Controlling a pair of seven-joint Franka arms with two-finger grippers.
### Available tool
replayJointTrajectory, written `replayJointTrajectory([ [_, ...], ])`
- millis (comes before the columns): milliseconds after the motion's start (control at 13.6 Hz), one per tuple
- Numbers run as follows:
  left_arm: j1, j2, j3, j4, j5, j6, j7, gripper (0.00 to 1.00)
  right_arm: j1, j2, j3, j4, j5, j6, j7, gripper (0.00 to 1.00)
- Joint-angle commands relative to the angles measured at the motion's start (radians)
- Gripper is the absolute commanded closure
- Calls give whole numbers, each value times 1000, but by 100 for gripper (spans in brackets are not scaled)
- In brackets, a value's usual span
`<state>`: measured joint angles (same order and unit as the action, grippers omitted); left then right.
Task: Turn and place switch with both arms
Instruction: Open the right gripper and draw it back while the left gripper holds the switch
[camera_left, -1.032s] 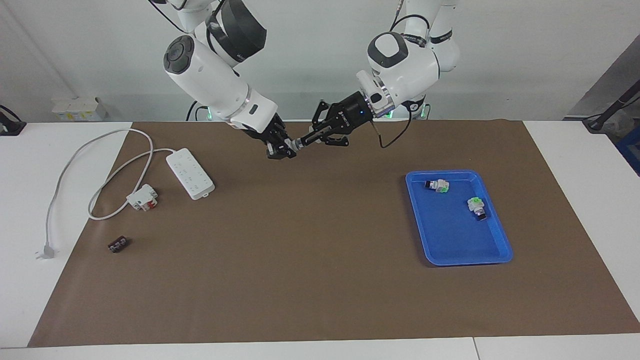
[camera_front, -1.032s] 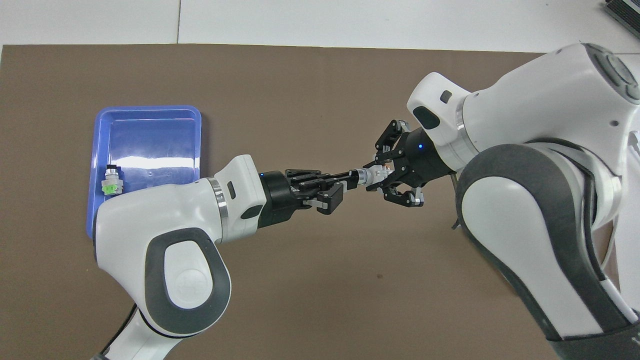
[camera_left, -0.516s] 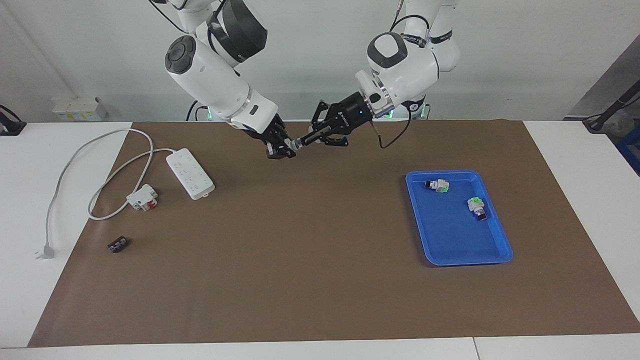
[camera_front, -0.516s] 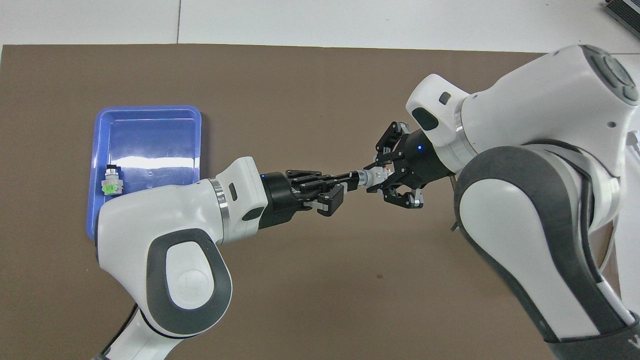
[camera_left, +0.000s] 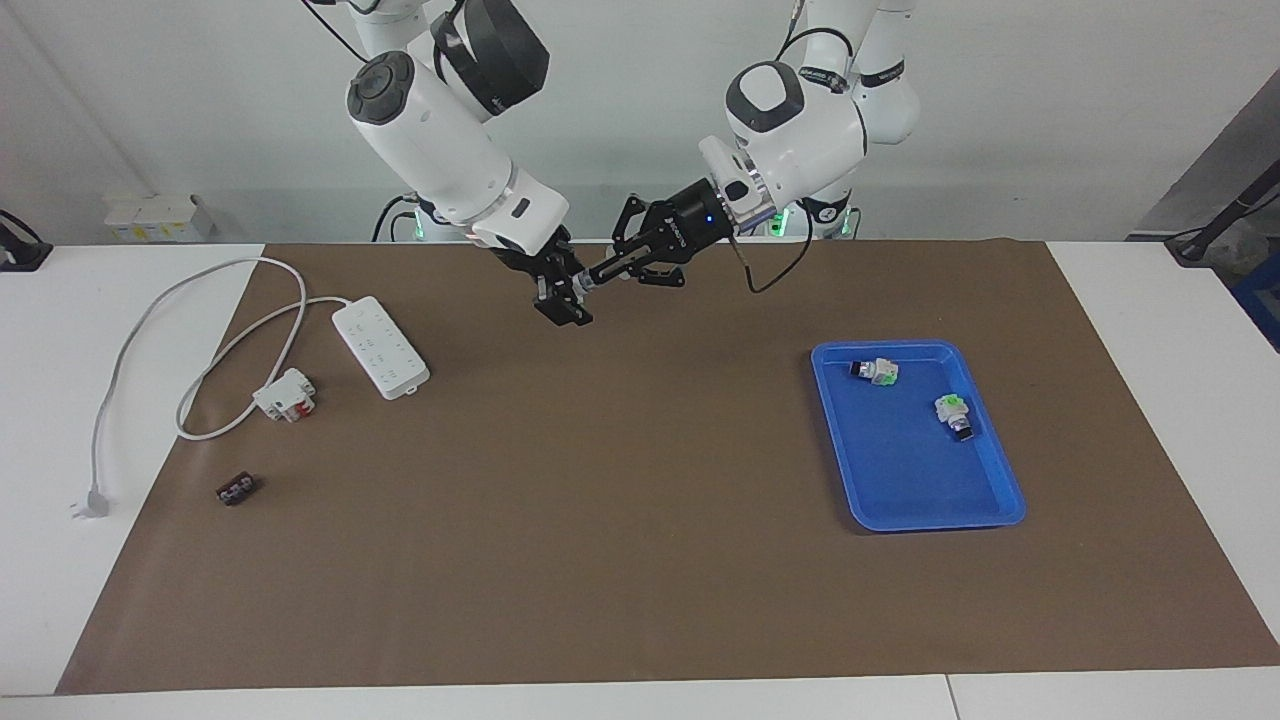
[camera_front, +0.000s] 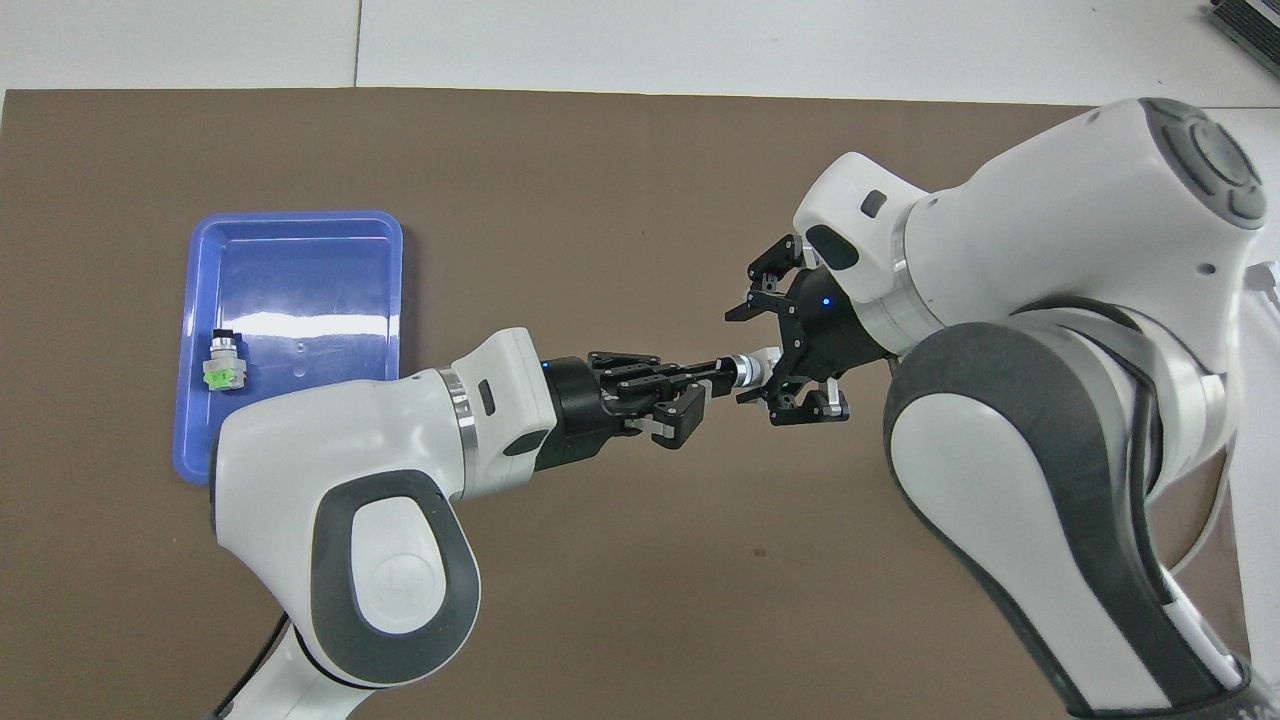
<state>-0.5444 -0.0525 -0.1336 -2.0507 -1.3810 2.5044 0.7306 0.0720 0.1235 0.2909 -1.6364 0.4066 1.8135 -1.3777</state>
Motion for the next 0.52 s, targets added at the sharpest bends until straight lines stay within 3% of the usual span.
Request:
replayJointTrajectory([
  [0,-11,-26,9,-28,8,8,0,100,-5,-21,5,-16,-29,13,26,0],
  [442,33,-33,15,-71,16,22,-63,100,-18,-21,-1,-14,-29,9,54,0],
])
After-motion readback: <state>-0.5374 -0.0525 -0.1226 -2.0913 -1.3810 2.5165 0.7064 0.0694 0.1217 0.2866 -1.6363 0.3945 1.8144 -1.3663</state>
